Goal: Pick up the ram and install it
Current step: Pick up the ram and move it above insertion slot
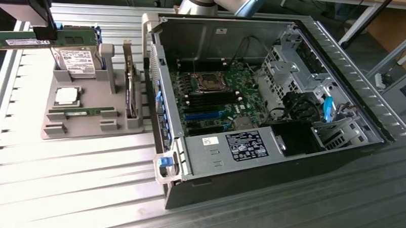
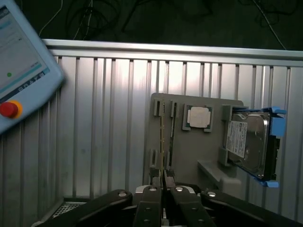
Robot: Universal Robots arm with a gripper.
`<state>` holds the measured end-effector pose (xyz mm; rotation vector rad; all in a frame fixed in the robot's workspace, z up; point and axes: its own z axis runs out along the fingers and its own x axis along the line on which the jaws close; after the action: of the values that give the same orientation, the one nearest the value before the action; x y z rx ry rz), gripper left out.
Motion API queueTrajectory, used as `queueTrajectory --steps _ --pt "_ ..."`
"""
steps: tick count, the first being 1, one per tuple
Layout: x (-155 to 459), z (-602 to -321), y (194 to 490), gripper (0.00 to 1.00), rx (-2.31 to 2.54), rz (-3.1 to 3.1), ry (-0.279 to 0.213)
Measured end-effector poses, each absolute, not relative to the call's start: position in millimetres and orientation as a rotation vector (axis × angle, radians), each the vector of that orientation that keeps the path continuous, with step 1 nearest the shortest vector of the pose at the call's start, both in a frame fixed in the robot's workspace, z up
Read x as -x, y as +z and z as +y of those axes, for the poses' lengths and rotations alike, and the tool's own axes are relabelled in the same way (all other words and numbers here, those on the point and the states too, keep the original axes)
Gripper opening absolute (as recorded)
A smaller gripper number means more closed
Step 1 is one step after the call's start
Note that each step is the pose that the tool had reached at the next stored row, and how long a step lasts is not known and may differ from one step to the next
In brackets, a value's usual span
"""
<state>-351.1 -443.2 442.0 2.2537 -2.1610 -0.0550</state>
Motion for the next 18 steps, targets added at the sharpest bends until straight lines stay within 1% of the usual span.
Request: queueTrajectory --steps 7,13,18 --pt "307 -444 436 0.12 -2.253 -2.16 -0.058" --pt "290 -444 429 0.12 -2.252 -2.16 -0.058" --pt "258 -444 425 0.12 -2.252 -2.159 -0.059"
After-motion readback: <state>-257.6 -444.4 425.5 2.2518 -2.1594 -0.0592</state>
